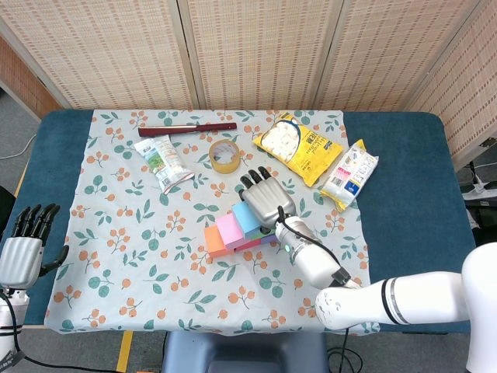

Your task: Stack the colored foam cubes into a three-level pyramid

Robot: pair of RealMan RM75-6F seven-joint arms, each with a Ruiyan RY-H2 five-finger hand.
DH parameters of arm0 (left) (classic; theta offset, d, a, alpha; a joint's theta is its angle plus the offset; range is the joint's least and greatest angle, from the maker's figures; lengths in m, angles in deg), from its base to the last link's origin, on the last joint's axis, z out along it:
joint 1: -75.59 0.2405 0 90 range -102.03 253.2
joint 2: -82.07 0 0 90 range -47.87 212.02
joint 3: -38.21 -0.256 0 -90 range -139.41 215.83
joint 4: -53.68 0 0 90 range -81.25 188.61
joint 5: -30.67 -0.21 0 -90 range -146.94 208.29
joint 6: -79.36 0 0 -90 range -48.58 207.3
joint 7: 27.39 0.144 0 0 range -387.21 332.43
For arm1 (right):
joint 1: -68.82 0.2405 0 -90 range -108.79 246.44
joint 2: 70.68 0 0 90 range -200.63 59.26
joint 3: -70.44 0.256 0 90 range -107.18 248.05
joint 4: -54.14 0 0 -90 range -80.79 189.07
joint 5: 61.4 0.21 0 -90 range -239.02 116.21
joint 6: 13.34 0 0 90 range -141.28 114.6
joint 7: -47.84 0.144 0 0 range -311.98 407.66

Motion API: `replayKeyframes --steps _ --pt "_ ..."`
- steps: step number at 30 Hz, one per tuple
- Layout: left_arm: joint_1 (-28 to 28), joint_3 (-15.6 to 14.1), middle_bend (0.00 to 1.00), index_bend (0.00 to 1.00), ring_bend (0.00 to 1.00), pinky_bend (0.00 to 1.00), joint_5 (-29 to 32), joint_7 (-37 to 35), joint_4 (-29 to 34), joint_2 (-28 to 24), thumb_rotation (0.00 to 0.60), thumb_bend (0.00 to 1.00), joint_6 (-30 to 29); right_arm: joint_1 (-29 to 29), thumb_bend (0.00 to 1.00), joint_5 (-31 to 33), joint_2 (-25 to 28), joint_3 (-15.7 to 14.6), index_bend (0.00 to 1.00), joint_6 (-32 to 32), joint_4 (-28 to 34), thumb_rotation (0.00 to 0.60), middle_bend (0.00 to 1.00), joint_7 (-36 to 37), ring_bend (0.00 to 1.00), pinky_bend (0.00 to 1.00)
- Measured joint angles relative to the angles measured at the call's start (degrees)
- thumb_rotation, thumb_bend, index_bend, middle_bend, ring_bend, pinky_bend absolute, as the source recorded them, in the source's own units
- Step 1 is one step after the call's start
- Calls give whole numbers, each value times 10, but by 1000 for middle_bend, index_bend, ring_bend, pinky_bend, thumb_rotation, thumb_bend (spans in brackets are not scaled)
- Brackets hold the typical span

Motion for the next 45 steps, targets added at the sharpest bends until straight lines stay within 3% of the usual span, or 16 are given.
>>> replayKeyframes --steps 11,21,27,31,37,41,45 --pt "1 0 64 0 0 44 -4 -3 -1 0 600 365 -1 5 55 18 -2 4 133 11 3 600 67 -7 0 0" --pt "2 2 64 0 0 45 -5 -5 -2 0 600 365 -2 0 55 24 20 12 2 4 12 600 34 3 0 0" --pt "6 3 35 0 0 46 -5 -2 6 -4 600 369 -7 -31 55 -14 71 22 0 5 58 600 3 43 0 0" --pt "11 2 1 0 0 51 0 15 28 -15 600 390 -7 -89 55 -101 108 16 0 30 104 600 0 87 0 0" --pt "20 3 1 0 0 52 8 72 84 -35 600 389 -8 -247 55 -342 134 -47 0 126 134 600 0 158 0 0" --pt "25 3 47 0 0 52 2 101 109 -39 600 384 -22 -411 55 -532 114 -113 0 230 88 600 0 231 0 0" --pt "25 0 59 0 0 58 -5 100 115 -34 600 376 -21 -555 55 -627 68 -159 0 306 -17 600 0 314 0 0"
